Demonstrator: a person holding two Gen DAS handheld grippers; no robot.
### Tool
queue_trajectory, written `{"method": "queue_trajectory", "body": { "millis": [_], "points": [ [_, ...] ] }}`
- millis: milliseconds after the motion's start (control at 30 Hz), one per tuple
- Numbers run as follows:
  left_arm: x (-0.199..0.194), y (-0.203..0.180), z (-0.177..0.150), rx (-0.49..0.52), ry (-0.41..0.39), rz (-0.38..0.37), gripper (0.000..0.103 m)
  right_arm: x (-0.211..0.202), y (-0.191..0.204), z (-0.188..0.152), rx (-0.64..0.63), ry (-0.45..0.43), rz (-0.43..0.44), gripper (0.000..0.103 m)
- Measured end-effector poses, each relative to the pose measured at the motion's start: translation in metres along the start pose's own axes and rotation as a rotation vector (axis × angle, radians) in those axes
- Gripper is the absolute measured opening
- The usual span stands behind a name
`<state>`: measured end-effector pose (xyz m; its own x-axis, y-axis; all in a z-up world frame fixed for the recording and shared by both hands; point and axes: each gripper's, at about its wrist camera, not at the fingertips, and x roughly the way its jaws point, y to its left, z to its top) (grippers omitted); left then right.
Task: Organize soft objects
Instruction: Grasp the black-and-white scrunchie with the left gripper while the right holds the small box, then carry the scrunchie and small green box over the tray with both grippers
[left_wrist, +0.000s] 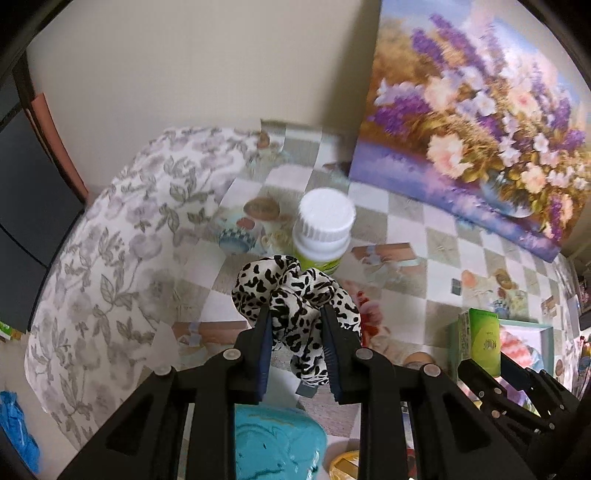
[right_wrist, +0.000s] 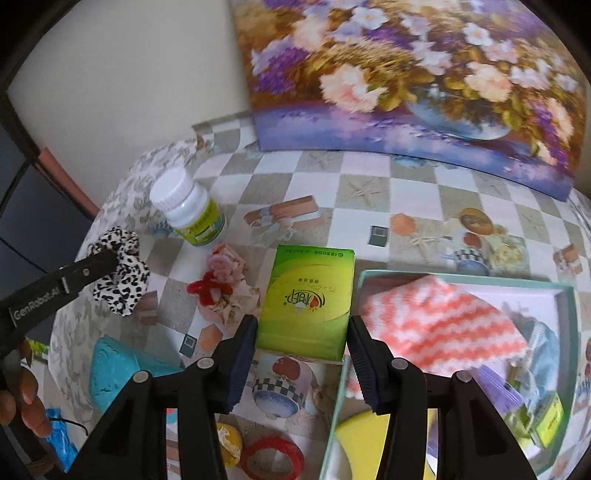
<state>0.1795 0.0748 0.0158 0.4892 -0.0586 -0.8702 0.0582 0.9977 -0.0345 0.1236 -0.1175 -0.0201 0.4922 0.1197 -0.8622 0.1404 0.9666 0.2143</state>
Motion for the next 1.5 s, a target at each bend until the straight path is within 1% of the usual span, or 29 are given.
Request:
{"method": "queue_trajectory", "body": {
  "millis": [133,267,367,467,633,733,867,967,1067,1100,1200,1367,1500],
  "points": [
    [-0.017,-0.011,-0.006,0.004,-0.026,-0.025,0.026,-0.018,-0.017,-0.009,0.029,-0.018,-0.033,0.052],
    [-0.023,-0.028,-0.015,0.017,-0.030,-0.058,0.026,-0.037,-0.041,-0.019,0.073,-0.028,-0.087,0.052],
    [-0.025,-0.052,-0.021,0.077,-0.029,-0.074,0.026,-0.051,-0.060,-0.025,0.118,-0.040,-0.101,0.052],
    [-0.033,-0.077,-0.025,0.138,-0.050,-0.083,0.026,-0.065,-0.080,-0.031,0.170,-0.057,-0.110,0.052],
    [-0.043,-0.108,-0.031,0.214,-0.066,-0.129,0.027,-0.083,-0.114,-0.042,0.237,-0.073,-0.166,0.052],
    [-0.047,-0.126,-0.035,0.254,-0.062,-0.161,0.027,-0.094,-0.142,-0.050,0.301,-0.087,-0.180,0.052],
    [-0.049,-0.157,-0.043,0.313,-0.045,-0.227,0.027,-0.103,-0.178,-0.058,0.380,-0.097,-0.215,0.052],
    [-0.044,-0.183,-0.051,0.360,-0.025,-0.247,0.027,-0.108,-0.203,-0.064,0.436,-0.097,-0.241,0.052],
    [-0.037,-0.206,-0.059,0.398,0.010,-0.277,0.028,-0.107,-0.222,-0.070,0.479,-0.089,-0.235,0.052],
    [-0.031,-0.217,-0.065,0.413,0.033,-0.293,0.028,-0.106,-0.227,-0.071,0.489,-0.085,-0.233,0.052],
    [-0.020,-0.235,-0.075,0.436,0.075,-0.310,0.028,-0.100,-0.235,-0.072,0.502,-0.080,-0.224,0.053],
    [-0.005,-0.247,-0.082,0.443,0.101,-0.281,0.028,-0.086,-0.246,-0.069,0.519,-0.091,-0.185,0.053],
    [0.010,-0.246,-0.081,0.423,0.096,-0.254,0.028,-0.072,-0.252,-0.064,0.522,-0.103,-0.157,0.053]
  ]
}}
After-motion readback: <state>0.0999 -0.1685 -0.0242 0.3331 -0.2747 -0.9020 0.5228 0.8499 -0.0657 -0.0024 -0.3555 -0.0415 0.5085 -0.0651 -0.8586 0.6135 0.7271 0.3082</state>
